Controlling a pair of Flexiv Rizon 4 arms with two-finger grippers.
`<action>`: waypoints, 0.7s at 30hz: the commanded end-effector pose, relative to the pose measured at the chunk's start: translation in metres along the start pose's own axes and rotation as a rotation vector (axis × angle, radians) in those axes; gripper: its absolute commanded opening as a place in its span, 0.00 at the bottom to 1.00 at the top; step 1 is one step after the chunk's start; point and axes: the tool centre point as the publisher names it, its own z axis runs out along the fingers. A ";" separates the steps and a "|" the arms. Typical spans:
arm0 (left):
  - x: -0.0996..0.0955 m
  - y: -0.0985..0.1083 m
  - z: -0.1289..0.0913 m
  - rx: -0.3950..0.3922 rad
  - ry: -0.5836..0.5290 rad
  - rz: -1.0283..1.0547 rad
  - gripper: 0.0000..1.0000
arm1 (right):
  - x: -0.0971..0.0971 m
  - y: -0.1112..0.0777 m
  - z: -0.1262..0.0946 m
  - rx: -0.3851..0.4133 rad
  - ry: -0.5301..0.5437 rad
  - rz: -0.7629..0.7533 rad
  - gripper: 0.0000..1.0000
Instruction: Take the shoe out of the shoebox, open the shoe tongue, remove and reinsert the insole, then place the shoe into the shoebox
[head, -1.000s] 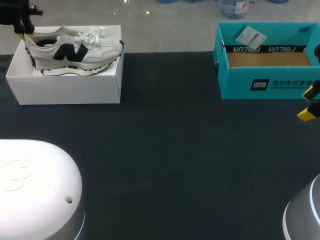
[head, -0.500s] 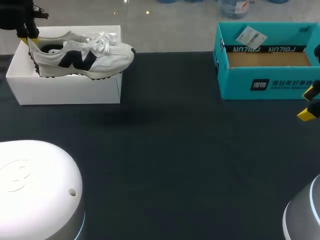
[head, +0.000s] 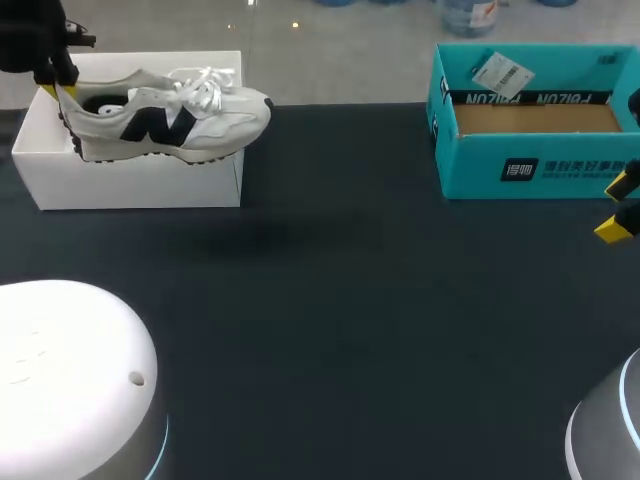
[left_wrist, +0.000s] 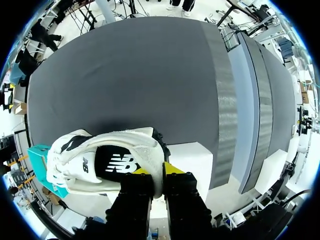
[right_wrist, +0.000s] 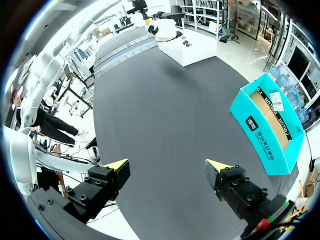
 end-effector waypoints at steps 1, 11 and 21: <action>-0.030 -0.046 0.001 -0.026 0.020 0.003 0.00 | -0.001 0.000 0.001 0.003 0.001 0.001 1.00; -0.119 -0.176 0.004 0.002 -0.054 0.069 0.00 | -0.001 0.000 0.001 0.003 0.001 0.001 1.00; -0.194 -0.267 0.014 0.046 -0.082 0.184 0.00 | -0.001 0.000 0.001 0.003 0.001 0.001 1.00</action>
